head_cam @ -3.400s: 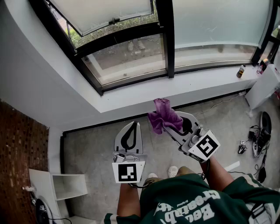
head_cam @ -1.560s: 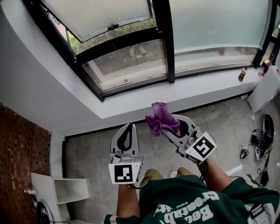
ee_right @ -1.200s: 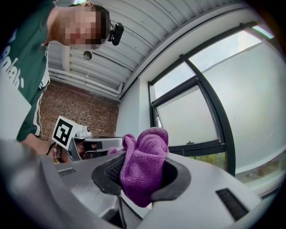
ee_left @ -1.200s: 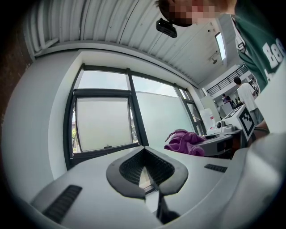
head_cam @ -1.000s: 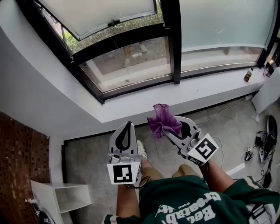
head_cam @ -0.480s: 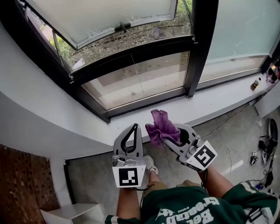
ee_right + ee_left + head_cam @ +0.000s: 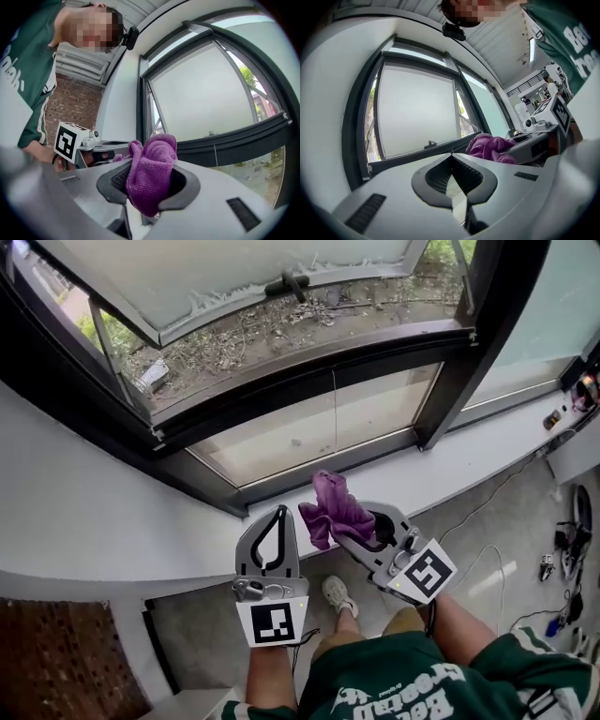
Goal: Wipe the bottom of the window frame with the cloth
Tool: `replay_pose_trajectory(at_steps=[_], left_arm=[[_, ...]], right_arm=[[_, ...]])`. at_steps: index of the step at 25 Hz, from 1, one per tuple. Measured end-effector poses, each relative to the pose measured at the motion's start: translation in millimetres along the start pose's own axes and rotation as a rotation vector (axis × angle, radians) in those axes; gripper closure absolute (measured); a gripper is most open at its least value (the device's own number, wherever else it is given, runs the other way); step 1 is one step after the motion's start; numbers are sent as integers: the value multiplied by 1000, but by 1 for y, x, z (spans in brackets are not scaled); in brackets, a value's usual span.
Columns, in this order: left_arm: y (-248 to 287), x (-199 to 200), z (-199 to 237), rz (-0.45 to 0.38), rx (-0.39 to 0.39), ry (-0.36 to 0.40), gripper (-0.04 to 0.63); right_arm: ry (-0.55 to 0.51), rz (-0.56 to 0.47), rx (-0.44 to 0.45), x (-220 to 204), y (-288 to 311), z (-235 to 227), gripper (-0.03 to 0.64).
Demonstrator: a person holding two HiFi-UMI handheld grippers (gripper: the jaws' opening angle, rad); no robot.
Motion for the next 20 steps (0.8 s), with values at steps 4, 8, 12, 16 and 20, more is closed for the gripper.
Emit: replay_pose_trajectory(at_steps=[4, 8, 12, 16, 20], left_arm=[[11, -23, 17, 5, -8, -59, 588], [22, -46, 26, 13, -6, -118, 588], [31, -77, 26, 41, 19, -157, 588], [42, -109, 17, 63, 71, -192, 589], [59, -156, 12, 91, 118, -204, 589]], right_arm=[[8, 26, -30, -8, 22, -8, 486], [31, 43, -29, -25, 38, -16, 486], [48, 56, -14, -52, 55, -26, 488], [62, 102, 8, -93, 63, -40, 488], [88, 121, 53, -143, 72, -61, 488]])
Point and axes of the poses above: the fingertips, and each gripper's own axes: y forward along the fingers, z to its left, x out of its top, the point moved 2 cm from there along -y, backward along the fingers, and after that the axes turned 4 degrees about -x, right-handed, at the moved point
